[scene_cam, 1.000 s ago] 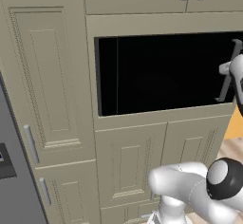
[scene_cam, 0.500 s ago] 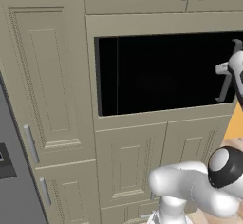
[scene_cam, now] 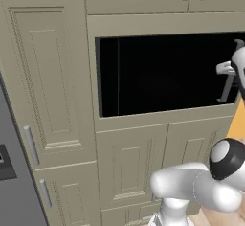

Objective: Place the sponge inside the microwave to prepare for sanitizing.

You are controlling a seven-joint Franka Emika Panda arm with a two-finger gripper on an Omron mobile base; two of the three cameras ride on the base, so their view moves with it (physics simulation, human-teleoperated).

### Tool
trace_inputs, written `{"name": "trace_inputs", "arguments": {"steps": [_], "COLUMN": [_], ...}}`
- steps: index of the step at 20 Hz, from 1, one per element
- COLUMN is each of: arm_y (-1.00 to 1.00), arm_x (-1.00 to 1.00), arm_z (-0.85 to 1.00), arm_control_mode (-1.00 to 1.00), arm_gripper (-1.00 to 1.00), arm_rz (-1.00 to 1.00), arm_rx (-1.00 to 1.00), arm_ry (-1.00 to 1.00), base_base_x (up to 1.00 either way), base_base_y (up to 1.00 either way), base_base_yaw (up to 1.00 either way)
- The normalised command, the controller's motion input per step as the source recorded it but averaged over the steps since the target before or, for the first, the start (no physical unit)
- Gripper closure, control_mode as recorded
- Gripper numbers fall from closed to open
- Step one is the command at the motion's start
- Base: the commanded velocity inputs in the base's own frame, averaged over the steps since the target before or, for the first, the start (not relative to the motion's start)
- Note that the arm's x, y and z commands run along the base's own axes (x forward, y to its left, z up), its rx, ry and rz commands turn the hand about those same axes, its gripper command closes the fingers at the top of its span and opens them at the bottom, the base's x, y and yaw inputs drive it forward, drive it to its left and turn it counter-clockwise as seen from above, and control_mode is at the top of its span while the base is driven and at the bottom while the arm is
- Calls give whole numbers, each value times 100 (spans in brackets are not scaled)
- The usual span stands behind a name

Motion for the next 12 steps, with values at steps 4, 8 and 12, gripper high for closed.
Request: {"name": "trace_inputs", "arguments": {"steps": [4,8,12], "arm_y": [-25,-8,1], "arm_x": [12,8,21], "arm_z": [-1,-9,-12], "arm_control_mode": [-100,-100,-100], "arm_gripper": [-100,-100,100], "arm_rz": [0,-1,-1], "arm_rx": [0,-2,-3], "arm_ry": [0,-14,-22], "base_base_x": [0,0,0], "base_base_y": [0,0,0], "base_base_yaw": [0,0,0]}}
